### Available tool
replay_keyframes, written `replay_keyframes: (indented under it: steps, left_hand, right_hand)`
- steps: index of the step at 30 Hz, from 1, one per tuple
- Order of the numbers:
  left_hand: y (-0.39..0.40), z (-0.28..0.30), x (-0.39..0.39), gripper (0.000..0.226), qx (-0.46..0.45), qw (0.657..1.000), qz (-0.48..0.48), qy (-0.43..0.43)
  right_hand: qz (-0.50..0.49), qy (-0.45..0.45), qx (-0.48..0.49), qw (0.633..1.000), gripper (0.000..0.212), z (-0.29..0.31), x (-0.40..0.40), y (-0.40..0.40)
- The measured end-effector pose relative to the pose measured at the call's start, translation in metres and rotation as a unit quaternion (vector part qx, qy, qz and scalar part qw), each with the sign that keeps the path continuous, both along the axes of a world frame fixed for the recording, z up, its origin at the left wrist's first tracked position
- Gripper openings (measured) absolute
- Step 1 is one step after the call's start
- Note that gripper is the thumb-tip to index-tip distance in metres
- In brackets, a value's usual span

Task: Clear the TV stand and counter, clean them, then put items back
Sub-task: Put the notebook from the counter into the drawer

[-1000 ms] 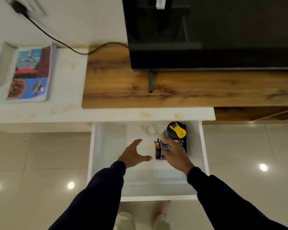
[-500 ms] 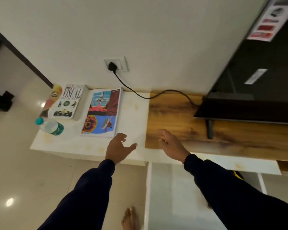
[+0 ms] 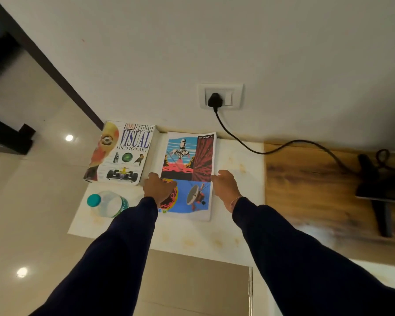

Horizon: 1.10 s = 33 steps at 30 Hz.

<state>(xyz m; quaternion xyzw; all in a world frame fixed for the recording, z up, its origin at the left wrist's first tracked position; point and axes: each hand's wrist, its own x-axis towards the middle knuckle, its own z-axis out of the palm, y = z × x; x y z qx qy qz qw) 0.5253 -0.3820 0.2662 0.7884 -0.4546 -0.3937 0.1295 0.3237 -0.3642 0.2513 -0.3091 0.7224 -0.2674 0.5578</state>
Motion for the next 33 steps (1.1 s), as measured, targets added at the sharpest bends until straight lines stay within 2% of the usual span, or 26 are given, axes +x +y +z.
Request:
replay_keyframes:
  steps: [1,3,6,7,10,12,14,17,20,26,29,33]
  left_hand:
    - [-0.002,-0.004,0.002,0.072,0.002,1.0,0.017,0.007]
    - [-0.005,-0.012,0.008,0.071,0.009,0.999,0.05,0.019]
    - [-0.005,-0.011,0.008,0.027,-0.023,0.99,0.113,0.086]
    - [-0.003,-0.008,0.004,0.023,-0.035,0.986,0.125,0.102]
    - [0.006,0.009,-0.01,0.029,-0.063,0.979,0.136,0.139]
    - [0.014,0.021,-0.016,0.02,-0.088,0.977,0.122,0.153]
    - [0.027,0.032,-0.018,0.018,-0.096,0.977,0.107,0.157]
    - [0.055,0.05,-0.021,0.004,-0.096,0.976,0.101,0.17]
    - [0.087,0.069,-0.035,0.006,-0.094,0.973,0.085,0.195]
    - [0.18,0.082,-0.087,0.012,-0.043,0.97,0.012,0.24]
    - [0.227,0.078,-0.128,0.008,-0.004,0.966,-0.017,0.26]
    - [0.28,0.06,-0.189,0.022,0.085,0.95,-0.047,0.297]
  right_hand:
    - [-0.018,-0.003,0.002,1.0,0.01,-0.004,0.004,-0.004]
    - [-0.035,0.002,0.001,0.999,0.029,-0.008,0.008,-0.009]
    - [-0.043,-0.015,-0.003,0.999,0.034,-0.01,0.005,-0.012]
    - [-0.038,-0.021,-0.002,0.999,0.03,-0.012,0.003,-0.012]
    - [-0.026,-0.042,0.003,0.999,0.015,-0.014,-0.002,-0.013]
    - [-0.026,-0.045,0.004,0.999,0.013,-0.008,-0.009,-0.007]
    - [-0.021,-0.043,0.014,0.999,0.016,-0.002,-0.02,0.002]
    - [-0.015,-0.086,0.029,0.996,0.03,0.01,-0.039,0.028]
    - [0.003,-0.126,0.001,0.992,0.036,0.022,-0.065,0.064]
    - [0.01,-0.208,-0.046,0.977,0.023,0.037,-0.142,0.161]
    - [-0.009,-0.182,-0.059,0.981,0.015,0.047,-0.193,0.223]
    - [-0.041,-0.149,-0.06,0.986,0.014,0.037,-0.265,0.305]
